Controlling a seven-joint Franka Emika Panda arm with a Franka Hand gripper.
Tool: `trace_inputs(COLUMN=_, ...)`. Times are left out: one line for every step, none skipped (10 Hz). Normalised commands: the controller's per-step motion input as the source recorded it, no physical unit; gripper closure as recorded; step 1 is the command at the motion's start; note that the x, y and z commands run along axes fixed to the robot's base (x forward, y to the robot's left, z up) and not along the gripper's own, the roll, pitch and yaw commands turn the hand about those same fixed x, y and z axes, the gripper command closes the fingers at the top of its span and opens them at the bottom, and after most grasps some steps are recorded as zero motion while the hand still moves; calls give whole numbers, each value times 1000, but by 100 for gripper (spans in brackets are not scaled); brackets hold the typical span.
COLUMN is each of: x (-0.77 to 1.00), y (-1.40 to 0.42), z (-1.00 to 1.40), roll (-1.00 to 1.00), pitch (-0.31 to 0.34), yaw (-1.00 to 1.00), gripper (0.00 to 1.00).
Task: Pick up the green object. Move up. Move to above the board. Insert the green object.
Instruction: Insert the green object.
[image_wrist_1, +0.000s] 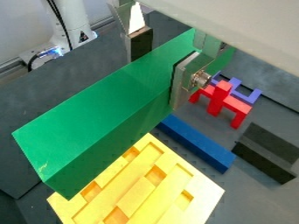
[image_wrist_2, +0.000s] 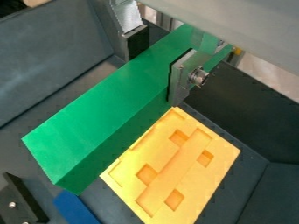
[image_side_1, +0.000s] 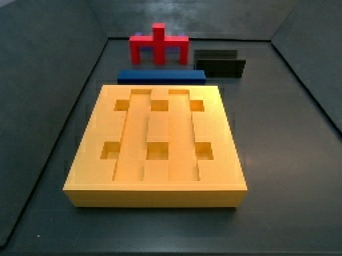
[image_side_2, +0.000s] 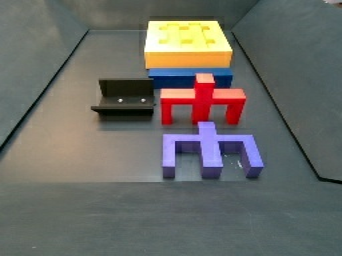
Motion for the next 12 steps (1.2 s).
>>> trace_inputs(x=-203, y=-409, z=-969, roll=219, pitch=-3, yaw=31, gripper=100)
trace_inputs(x=-231, y=-331, z=-954, roll=223, pitch=-10, yaw=0, gripper=100)
trace_inputs(x=-366, y=-277, z=-931, roll=224, pitch=-31, yaw=0, gripper=100)
trace_inputs(x=-94, y=-20, z=-1000, roll=159, pitch=-26, yaw=194, gripper=100)
trace_inputs(x=0, y=0, z=-1000, roll=0, pitch=-13, yaw=177, gripper=100)
trace_inputs(x=0, y=0, z=-1000, roll=0, pitch=-24, yaw=160, gripper=100)
trace_inputs(x=-106, y=0, z=-1000, roll=0, pitch=-40, yaw=189, gripper=100)
trace_inputs(x=-69, y=-11, z=-1000, roll=0, pitch=-27, yaw=171, gripper=100)
trace_inputs(x=-111, y=-46, z=-1000, roll=60, pitch=-49, yaw=23, gripper=100)
trace_inputs(x=-106, y=-60, z=-997, roll=56, pitch=-84, yaw=0, gripper=100)
trace_inputs(x=-103, y=-89, z=-920, roll=0, pitch=-123, yaw=-37, gripper=100)
trace_inputs(x=-97, y=-43, z=-811, roll=0, pitch=-111, yaw=-143, gripper=100)
